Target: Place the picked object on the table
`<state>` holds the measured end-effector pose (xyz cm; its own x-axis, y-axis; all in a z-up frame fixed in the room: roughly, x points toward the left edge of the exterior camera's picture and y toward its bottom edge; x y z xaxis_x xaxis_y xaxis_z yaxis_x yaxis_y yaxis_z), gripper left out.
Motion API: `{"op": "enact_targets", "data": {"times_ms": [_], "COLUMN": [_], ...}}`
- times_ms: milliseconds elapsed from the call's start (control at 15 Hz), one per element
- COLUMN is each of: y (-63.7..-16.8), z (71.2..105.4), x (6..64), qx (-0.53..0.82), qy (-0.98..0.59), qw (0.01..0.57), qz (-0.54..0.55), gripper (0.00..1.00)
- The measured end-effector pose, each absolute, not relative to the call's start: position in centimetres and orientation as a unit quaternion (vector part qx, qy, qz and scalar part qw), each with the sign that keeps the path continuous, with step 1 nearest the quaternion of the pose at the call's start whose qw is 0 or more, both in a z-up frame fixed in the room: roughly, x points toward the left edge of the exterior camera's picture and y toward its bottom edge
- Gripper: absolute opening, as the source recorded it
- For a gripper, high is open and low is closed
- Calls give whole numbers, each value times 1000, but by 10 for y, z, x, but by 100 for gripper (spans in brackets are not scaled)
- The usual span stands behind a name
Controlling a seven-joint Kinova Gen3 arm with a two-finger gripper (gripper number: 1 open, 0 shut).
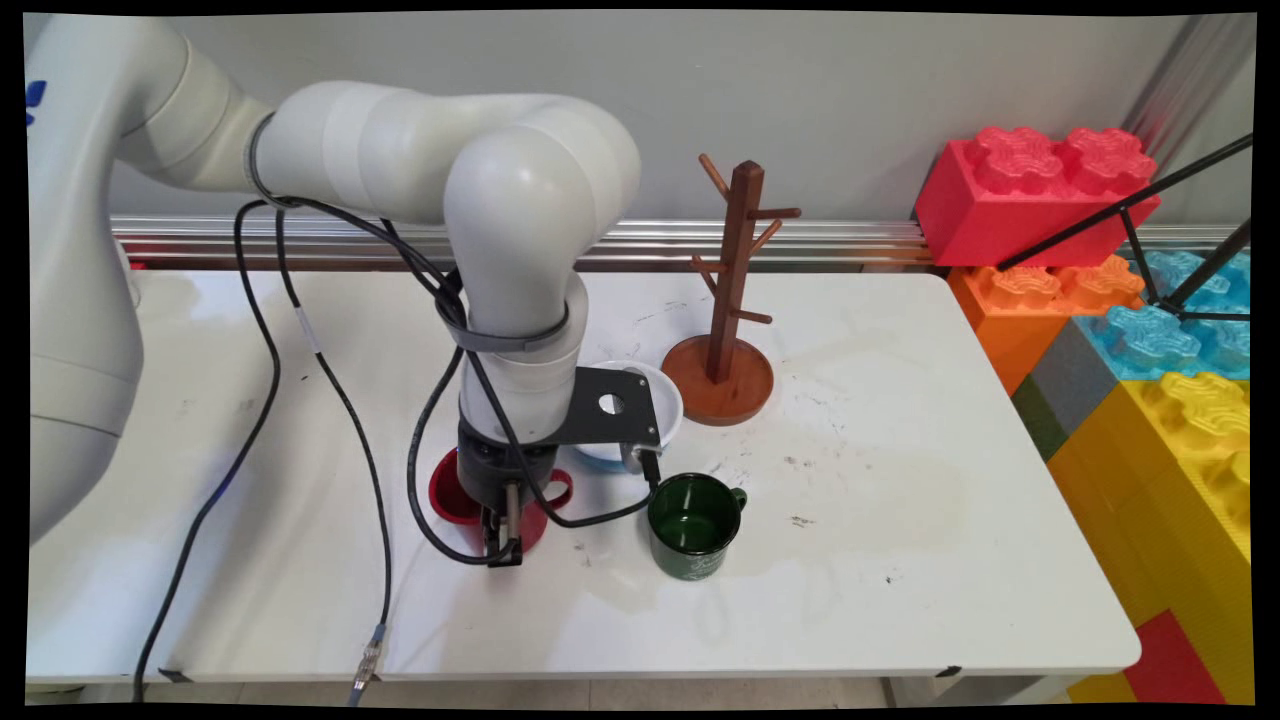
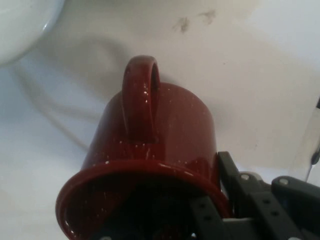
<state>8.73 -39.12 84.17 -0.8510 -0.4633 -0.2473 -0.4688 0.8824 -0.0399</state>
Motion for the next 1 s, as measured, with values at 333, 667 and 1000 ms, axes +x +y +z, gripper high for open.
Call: {"op": "enact_targets", "data": {"times_ms": [333,667,1000], "y": [-392,-392,-391], "z": [830,820,815], "x": [86,86,86], "qx": [-245,-246,-246], "qy": [961,961,961], "qw": [126,124,123], "qz": [14,15,15], "gripper": [0,0,100]}}
